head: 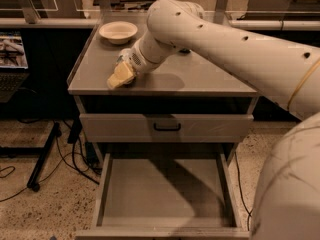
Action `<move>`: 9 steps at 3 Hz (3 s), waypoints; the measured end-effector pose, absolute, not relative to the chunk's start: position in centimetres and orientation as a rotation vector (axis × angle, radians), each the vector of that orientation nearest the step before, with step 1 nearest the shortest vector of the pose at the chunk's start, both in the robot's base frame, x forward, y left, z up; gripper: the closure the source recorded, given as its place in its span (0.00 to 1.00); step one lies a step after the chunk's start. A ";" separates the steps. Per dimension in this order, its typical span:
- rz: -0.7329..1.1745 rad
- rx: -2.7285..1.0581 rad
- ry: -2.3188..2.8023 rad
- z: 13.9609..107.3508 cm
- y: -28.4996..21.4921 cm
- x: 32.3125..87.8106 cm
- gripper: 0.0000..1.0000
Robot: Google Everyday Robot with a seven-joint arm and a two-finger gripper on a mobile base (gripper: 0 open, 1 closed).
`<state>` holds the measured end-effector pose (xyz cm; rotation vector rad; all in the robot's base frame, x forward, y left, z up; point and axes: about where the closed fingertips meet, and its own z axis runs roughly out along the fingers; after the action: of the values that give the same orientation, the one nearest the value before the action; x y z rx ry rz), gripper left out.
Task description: Place 7up can into middle drawer
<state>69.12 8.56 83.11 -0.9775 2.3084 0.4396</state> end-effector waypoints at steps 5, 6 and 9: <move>0.508 -1.184 2.155 85.4 9.0 68.1 1.00; 0.553 -1.276 2.085 86.0 7.2 66.5 1.00; 0.561 -1.483 2.002 86.3 -2.7 57.7 1.00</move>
Offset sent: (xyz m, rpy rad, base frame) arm 0.0000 0.0000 0.0000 0.0000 0.0000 0.0000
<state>57.66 -2.68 86.25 -1.4833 2.0021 0.5609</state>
